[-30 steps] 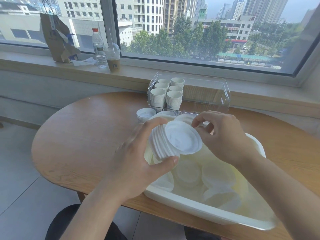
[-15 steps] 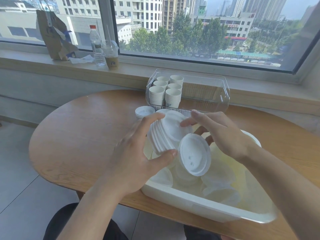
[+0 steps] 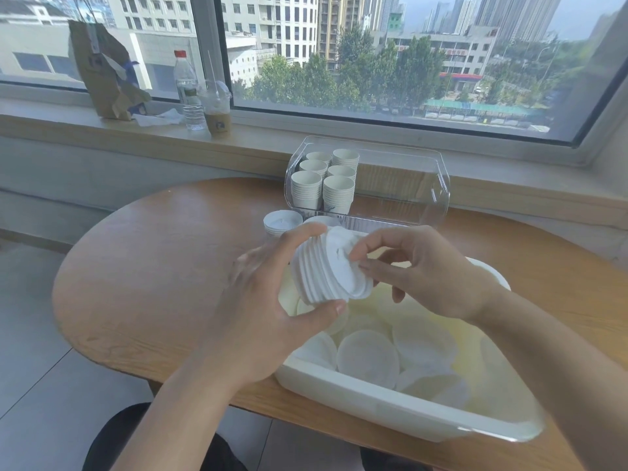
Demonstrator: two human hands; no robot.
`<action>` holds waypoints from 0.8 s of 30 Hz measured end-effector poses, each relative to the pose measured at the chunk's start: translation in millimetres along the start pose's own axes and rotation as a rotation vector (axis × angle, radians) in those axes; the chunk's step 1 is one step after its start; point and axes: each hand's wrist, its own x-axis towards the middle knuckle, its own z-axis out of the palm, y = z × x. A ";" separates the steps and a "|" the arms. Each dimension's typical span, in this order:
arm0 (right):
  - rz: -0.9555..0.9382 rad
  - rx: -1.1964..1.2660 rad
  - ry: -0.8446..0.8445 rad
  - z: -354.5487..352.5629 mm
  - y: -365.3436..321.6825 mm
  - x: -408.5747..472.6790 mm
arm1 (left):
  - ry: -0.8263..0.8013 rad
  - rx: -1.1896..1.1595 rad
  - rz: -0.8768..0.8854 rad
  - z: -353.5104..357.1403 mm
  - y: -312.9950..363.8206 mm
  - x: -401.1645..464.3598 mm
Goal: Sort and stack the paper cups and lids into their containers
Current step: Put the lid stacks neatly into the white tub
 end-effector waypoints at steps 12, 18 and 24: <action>-0.049 -0.015 -0.105 5.5 -10.4 -8.1 | 0.006 0.092 0.108 -1.5 -2.4 0.7; -0.064 -0.017 -0.130 6.7 -18.8 -12.2 | 0.008 0.096 0.110 -1.2 -4.2 -2.4; -0.090 -0.034 -0.152 7.4 -23.2 -14.8 | -0.020 0.113 0.084 -3.2 -1.3 -3.8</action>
